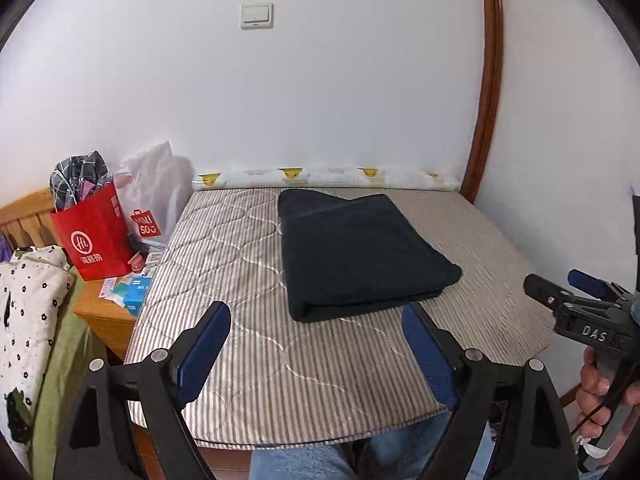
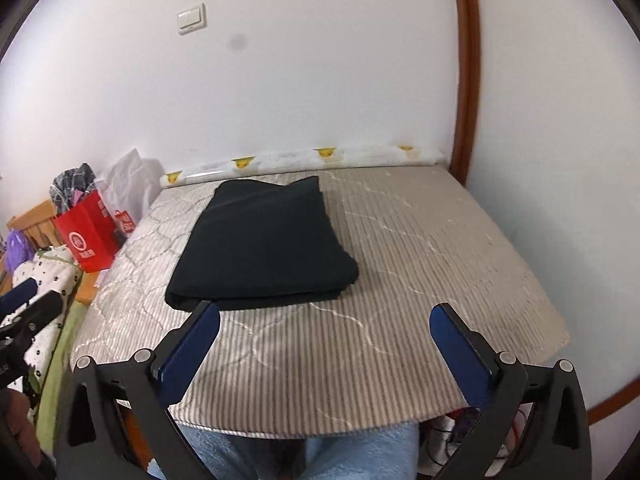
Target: Fold small clothes
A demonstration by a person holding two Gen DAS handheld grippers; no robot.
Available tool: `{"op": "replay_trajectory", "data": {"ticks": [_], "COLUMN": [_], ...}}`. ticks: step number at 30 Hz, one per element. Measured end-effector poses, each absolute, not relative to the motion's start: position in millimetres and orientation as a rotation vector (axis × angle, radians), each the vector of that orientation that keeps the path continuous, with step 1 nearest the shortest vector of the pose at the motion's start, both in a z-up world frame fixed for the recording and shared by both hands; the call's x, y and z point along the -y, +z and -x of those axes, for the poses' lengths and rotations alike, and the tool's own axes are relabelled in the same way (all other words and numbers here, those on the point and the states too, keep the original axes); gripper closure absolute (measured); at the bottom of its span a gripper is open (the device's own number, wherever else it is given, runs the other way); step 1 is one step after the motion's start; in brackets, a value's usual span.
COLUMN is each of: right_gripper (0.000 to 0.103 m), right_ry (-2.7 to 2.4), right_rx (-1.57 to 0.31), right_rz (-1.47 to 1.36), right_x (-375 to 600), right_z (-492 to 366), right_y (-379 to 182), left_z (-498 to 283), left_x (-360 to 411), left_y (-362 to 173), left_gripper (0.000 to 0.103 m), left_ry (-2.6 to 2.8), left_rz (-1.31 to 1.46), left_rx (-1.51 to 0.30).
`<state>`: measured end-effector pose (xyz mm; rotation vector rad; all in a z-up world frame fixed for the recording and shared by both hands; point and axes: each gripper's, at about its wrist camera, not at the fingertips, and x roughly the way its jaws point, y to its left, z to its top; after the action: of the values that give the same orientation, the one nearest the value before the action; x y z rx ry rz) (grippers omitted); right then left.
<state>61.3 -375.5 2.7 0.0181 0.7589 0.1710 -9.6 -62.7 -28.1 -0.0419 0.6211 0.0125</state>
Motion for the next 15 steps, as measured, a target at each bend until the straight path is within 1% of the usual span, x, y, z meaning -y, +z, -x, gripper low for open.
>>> {"op": "replay_trajectory", "data": {"ticks": [6, 15], "right_gripper": [0.0, 0.0], "right_ry": [0.172, 0.155], "right_rx": [-0.72, -0.725], "right_rz": [-0.01, -0.019], "right_x": [380.6, 389.7], "right_z": [-41.6, -39.8], "right_y": [10.2, 7.2], "left_z": [16.6, 15.5], "left_x": [71.3, 80.2], "left_y": [-28.2, -30.8], "left_gripper": [0.016, 0.016], "left_ry": [0.008, 0.0], "left_rz": [0.031, 0.024], "left_rx": [-0.622, -0.63]}}
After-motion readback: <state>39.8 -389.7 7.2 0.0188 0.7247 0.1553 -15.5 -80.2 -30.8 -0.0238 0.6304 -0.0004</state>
